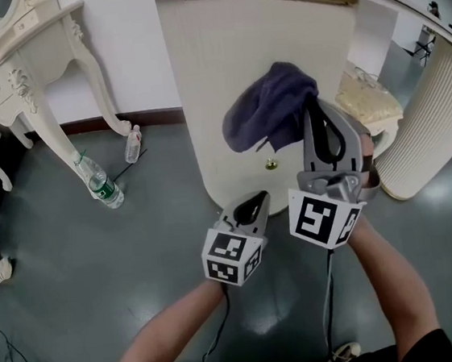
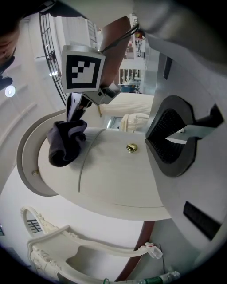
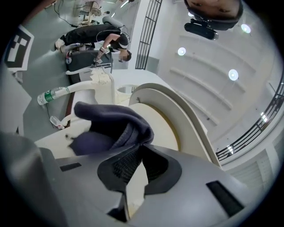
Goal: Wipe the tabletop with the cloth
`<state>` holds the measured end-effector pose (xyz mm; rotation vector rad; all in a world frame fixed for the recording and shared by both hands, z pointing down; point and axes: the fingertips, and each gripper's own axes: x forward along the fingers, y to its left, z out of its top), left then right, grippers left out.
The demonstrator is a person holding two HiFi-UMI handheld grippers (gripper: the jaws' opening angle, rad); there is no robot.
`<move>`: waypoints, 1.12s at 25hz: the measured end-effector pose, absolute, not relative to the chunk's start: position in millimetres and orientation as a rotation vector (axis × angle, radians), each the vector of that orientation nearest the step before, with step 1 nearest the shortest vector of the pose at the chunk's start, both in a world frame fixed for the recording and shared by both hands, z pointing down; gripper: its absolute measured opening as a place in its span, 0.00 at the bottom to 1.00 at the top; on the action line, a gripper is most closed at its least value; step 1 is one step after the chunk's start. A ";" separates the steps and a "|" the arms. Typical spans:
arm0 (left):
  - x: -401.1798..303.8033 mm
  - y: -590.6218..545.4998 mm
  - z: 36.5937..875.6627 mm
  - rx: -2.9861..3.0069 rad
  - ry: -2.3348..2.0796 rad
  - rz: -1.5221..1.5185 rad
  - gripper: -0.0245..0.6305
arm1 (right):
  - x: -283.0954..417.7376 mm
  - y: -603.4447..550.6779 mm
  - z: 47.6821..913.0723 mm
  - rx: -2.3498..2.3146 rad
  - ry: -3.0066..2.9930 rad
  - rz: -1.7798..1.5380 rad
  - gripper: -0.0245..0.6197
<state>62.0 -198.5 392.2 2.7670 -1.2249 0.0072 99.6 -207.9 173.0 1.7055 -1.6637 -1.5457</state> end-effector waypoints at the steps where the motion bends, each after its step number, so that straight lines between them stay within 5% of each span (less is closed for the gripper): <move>1: 62.4 -197.9 392.1 2.768 -1.224 0.007 0.05 | 103.2 -204.4 165.4 1.718 -1.645 -1.571 0.07; 11: 64.1 -197.8 390.9 2.780 -1.229 0.013 0.05 | 69.5 -156.2 154.1 1.610 -1.626 -1.897 0.07; 28: 65.7 -191.7 396.6 2.786 -1.214 0.053 0.05 | 62.9 -214.5 235.9 1.373 -1.634 -1.594 0.07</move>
